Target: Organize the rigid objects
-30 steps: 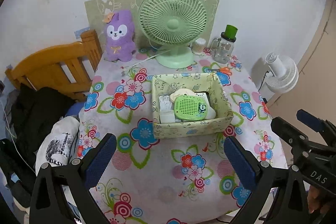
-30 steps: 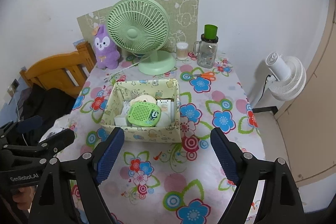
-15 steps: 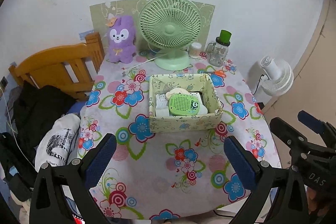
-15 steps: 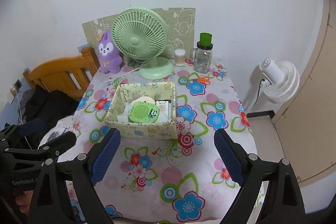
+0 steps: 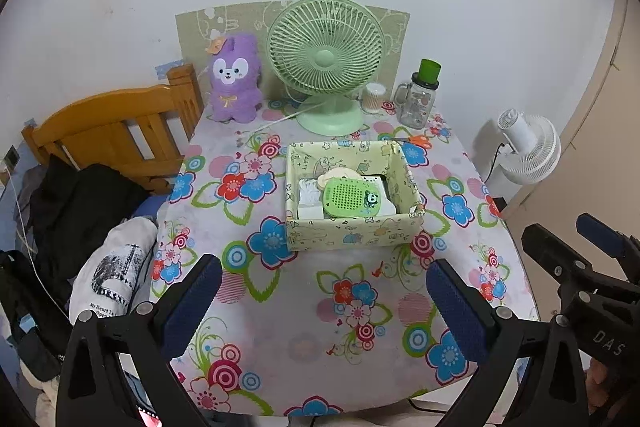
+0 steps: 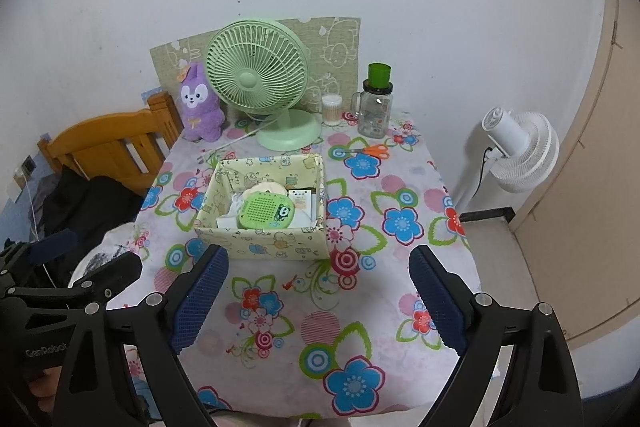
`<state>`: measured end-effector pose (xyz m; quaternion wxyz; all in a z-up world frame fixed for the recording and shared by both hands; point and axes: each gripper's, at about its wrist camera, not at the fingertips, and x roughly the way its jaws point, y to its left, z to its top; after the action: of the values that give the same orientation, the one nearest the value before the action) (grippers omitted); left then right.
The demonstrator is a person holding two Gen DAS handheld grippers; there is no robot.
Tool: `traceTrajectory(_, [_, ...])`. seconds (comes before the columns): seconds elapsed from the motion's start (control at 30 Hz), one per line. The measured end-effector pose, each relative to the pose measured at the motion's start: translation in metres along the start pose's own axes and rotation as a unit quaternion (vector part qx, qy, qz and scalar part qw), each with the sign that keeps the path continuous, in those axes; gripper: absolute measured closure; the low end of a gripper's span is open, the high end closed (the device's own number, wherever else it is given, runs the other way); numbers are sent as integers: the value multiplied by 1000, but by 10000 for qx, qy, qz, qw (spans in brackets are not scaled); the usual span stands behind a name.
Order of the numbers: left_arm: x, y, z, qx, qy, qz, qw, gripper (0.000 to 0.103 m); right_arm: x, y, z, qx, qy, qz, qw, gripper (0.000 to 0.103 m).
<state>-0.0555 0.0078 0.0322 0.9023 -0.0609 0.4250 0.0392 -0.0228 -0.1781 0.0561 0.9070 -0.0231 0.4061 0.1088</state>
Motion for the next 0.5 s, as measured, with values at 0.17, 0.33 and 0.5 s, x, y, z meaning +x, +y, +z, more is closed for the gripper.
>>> traceTrajectory(0.17, [1, -3, 0, 53, 39, 62, 10000, 0, 0, -1, -1, 13, 35, -42, 10000, 9])
traceTrajectory(0.33, [1, -3, -1, 59, 50, 57, 10000, 0, 0, -2, -1, 14, 36, -52, 10000, 9])
traceTrajectory(0.5, [2, -3, -1, 62, 47, 61, 10000, 0, 0, -2, -1, 23, 36, -40, 10000, 9])
